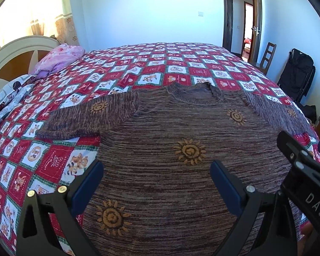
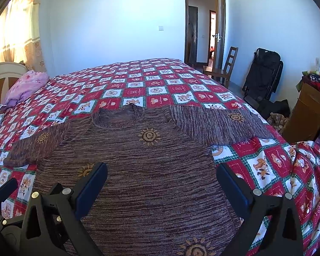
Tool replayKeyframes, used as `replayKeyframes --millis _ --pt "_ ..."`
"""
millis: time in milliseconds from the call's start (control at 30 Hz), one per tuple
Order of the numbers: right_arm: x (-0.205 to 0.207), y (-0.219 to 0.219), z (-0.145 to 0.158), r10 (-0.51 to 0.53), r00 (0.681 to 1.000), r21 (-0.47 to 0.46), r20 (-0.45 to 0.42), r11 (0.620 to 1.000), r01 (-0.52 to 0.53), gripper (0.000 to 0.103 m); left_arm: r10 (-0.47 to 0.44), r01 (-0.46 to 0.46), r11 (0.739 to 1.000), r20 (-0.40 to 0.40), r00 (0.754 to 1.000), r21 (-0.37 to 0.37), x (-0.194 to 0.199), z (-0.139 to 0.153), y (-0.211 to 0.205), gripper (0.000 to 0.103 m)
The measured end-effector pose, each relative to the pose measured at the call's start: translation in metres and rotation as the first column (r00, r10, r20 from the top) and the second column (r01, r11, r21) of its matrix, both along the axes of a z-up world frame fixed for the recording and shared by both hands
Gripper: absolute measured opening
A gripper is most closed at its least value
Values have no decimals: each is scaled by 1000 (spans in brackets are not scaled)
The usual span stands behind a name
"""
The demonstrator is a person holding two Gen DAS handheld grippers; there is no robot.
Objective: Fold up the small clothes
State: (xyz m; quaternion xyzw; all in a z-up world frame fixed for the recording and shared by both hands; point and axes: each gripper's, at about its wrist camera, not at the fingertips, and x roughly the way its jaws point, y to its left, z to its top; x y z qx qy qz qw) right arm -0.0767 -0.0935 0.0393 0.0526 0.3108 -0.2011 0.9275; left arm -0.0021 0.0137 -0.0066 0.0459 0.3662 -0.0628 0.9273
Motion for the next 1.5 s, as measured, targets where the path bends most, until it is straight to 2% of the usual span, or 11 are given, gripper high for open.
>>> replayKeyframes --millis 1500 --pt "9 -9 -14 -2 999 28 -38 1000 3 102 3 -2 1000 -55 998 16 12 -15 -8 102"
